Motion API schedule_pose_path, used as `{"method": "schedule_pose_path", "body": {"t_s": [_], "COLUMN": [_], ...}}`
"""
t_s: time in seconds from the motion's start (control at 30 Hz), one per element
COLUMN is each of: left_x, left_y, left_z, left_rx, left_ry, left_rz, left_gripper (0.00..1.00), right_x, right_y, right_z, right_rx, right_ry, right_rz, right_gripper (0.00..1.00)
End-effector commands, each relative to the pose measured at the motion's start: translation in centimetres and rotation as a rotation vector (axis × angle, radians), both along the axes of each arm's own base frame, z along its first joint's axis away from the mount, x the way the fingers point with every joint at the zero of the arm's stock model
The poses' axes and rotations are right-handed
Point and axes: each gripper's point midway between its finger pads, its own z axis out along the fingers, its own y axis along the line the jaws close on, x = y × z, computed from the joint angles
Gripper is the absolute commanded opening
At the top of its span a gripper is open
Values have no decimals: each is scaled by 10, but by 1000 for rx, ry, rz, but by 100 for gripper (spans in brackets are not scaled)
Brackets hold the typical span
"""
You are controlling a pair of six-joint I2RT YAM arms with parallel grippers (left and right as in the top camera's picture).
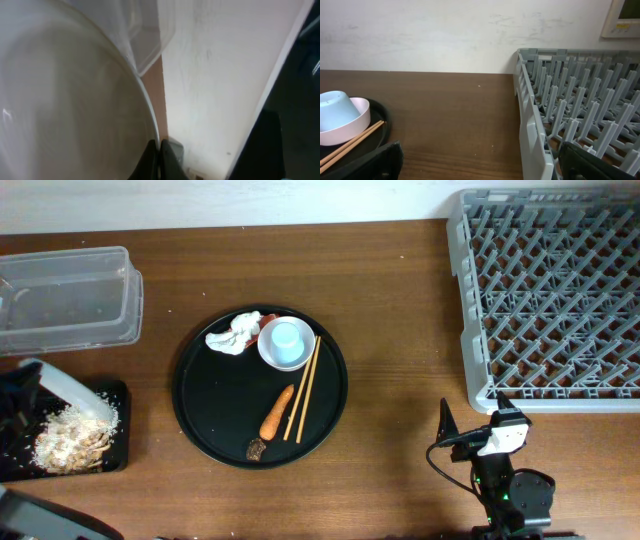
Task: Sort waste into correct bins and load items into the dishwasher rack
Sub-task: 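Lift the plate left and tip rice and shells onto the black tray, then carry the empty plate back and set it on the round tray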
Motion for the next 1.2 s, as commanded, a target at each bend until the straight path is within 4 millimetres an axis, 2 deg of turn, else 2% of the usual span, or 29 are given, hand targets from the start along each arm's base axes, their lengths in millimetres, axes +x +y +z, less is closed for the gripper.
{"method": "schedule_pose_path", "body": {"t_s": [0.0, 0.07, 0.1, 0.13, 0.17, 0.23, 0.27, 0.33, 0.37, 0.47, 0.53, 0.6, 0.67, 0.73, 0.77, 0.8, 0.87, 0.93, 1.07, 1.1, 1.17], "left_x": [-10, -9, -7, -7, -8, -1, -7, -9, -9, -4, -2, -3, -3, -4, -7, -8, -6, 1, 10, 11, 16], "left_y": [10, 1, 11, -2, -27, -3, -14, -10, -15, -40, -60, -90, -114, -144, -155, -165, -200, -241, -297, -312, -316], "left_z": [15, 22, 21, 29, 56, 38, 35, 25, 31, 59, 81, 103, 106, 94, 81, 74, 55, 35, -9, -26, -58], "left_rx": [20, -24, 33, -30, -132, 14, -76, -45, -57, -54, 41, 172, 284, 504, 620, 694, 820, 904, 964, 982, 1053], "left_ry": [-15, -52, -48, -93, -238, -150, -126, -74, -103, -222, -280, -312, -253, -92, 28, 92, 185, 223, 318, 350, 455], "left_rz": [40, 10, 27, -14, -124, -51, -55, -31, -52, -153, -217, -281, -297, -314, -313, -327, -431, -569, -741, -802, -842], "left_gripper": [1, 1, 1, 1, 1, 1, 1, 1, 1, 1, 1, 1, 1, 1, 1, 1, 1, 1, 1, 1, 1], "right_x": [1, 1, 1, 1, 1, 1, 1, 1, 1, 1, 1, 1, 1, 1, 1, 1, 1, 1, 1, 1, 1], "right_y": [-3, -3, -3, -3, -3, -3, -3, -3, -3, -3, -3, -3, -3, -3, -3, -3, -3, -3, -3, -3, -3], "right_z": [-6, -5, -6, -6, -6, -5, -6, -5, -5, -6, -5, -5, -5, -5, -5, -5, -5, -5, -5, -5, -5], "right_rx": [-7, -7, -7, -7, -7, -7, -7, -7, -7, -7, -7, -7, -7, -7, -7, -7, -7, -7, -7, -7, -7], "right_ry": [5, 5, 5, 5, 5, 5, 5, 5, 5, 5, 5, 5, 5, 5, 5, 5, 5, 5, 5, 5, 5], "right_rz": [-15, -15, -15, -15, -15, -15, -15, -15, -15, -15, -15, -15, -15, -15, -15, -15, -15, -15, -15, -15, -15], "right_gripper": [98, 98, 98, 98, 98, 98, 98, 98, 98, 98, 98, 98, 98, 98, 98, 98, 98, 98, 98, 98, 98]}}
